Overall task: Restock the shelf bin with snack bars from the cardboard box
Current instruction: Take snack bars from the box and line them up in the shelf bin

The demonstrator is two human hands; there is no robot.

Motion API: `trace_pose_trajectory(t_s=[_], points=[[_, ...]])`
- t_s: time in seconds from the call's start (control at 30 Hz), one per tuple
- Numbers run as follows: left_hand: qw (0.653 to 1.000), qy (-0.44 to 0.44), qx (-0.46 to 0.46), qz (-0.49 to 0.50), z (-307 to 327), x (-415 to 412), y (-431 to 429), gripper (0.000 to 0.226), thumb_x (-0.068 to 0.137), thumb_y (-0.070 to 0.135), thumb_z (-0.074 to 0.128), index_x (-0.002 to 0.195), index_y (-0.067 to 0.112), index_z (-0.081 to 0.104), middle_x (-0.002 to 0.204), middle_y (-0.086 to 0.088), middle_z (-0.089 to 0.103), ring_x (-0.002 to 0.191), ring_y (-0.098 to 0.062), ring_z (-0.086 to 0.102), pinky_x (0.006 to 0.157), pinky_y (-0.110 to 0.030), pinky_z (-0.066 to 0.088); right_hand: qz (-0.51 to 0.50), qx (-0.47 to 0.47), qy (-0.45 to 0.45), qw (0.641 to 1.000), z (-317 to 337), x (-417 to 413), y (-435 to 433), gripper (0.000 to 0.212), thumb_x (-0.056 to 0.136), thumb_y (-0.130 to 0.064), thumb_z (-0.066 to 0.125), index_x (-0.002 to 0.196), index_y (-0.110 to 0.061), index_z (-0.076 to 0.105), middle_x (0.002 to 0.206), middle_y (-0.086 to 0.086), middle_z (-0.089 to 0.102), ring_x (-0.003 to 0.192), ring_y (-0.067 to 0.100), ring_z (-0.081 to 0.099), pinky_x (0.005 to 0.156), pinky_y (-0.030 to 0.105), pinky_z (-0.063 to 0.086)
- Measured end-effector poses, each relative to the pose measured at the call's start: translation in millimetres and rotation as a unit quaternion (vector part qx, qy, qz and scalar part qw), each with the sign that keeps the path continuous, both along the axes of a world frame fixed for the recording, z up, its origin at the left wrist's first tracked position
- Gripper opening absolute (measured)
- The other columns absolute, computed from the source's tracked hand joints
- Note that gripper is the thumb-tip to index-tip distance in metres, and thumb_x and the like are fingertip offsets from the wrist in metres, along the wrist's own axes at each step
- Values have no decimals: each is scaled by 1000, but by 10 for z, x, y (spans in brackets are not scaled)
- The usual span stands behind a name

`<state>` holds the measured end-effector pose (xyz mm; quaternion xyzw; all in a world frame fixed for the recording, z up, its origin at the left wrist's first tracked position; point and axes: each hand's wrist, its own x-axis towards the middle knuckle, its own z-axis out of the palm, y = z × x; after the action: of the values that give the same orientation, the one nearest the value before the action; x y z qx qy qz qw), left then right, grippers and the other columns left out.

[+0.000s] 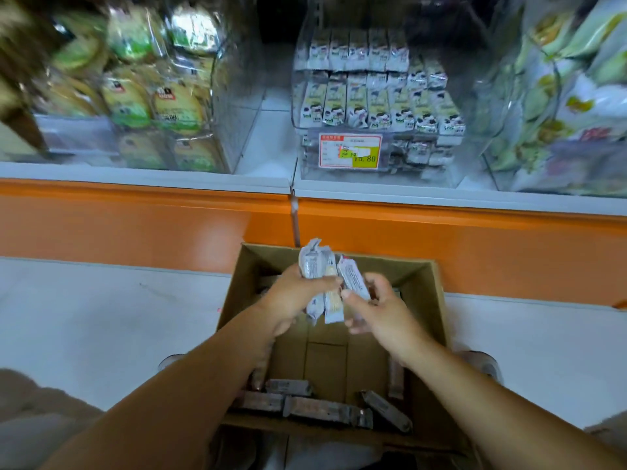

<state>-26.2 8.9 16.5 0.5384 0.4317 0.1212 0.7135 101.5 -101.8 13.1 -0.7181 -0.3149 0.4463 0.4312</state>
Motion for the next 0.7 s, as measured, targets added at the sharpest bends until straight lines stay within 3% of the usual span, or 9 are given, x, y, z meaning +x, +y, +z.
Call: trace_pose_trajectory(t_s=[0.07, 0.17, 0.27, 0.4, 0.5, 0.63, 0.7], points=[[1000, -9, -12, 25, 209, 30, 87, 31, 83, 16, 76, 114, 12, 70, 107, -9, 75, 99, -28, 72, 95, -50, 54, 17, 21, -77, 997, 172, 48, 5, 34, 89, -38, 63, 117, -27, 47, 104, -3, 66, 70, 12, 64, 58, 26, 52], [1000, 7, 15, 19, 563, 44, 221, 32, 83, 19, 76, 114, 17, 68, 103, -5, 76, 95, -24, 72, 85, -42, 56, 39, 55, -160, 985, 451, 176, 18, 33, 91, -33, 61, 120, -36, 45, 117, -9, 54, 84, 2, 54, 66, 17, 39], [998, 6, 58, -22, 953, 42, 365, 41, 73, 26, 83, 111, 18, 70, 103, -9, 76, 100, -28, 71, 93, -51, 53, 86, 64, -233, 967, 859, 314, 35, 45, 95, -22, 50, 127, -47, 33, 113, -13, 39, 97, 3, 48, 70, 7, 35], [995, -26, 87, -33, 1477, 52, 472, 30, 85, 13, 73, 115, 12, 68, 102, -12, 76, 94, -25, 74, 66, -33, 59, 136, 132, -307, 933, 1364, 521, 31, 57, 93, -17, 58, 124, -54, 29, 114, -30, 36, 107, -12, 44, 83, 0, 34], [991, -59, 119, -23, 1760, 73, 471, 28, 86, 11, 72, 114, 14, 68, 104, -10, 76, 99, -26, 72, 87, -42, 57, 137, 165, -345, 914, 1668, 619, 7, 52, 90, -24, 65, 121, -54, 35, 119, -37, 37, 113, -21, 37, 84, -2, 33], [983, -98, 153, -12, 1980, 170, 476, 23, 88, 11, 69, 111, 16, 68, 98, -1, 78, 89, -9, 74, 67, -19, 58, 116, 201, -377, 897, 1872, 651, 98, 43, 88, -27, 66, 115, -52, 43, 114, -37, 41, 109, -18, 40, 83, -3, 30], [980, -100, 175, 5, 2068, 241, 509, 26, 87, 16, 71, 113, 19, 68, 100, 2, 77, 93, -8, 73, 80, -27, 57, 98, 225, -386, 889, 1929, 683, 187, 36, 89, -26, 65, 112, -49, 51, 112, -30, 45, 104, -9, 47, 82, 1, 32]])
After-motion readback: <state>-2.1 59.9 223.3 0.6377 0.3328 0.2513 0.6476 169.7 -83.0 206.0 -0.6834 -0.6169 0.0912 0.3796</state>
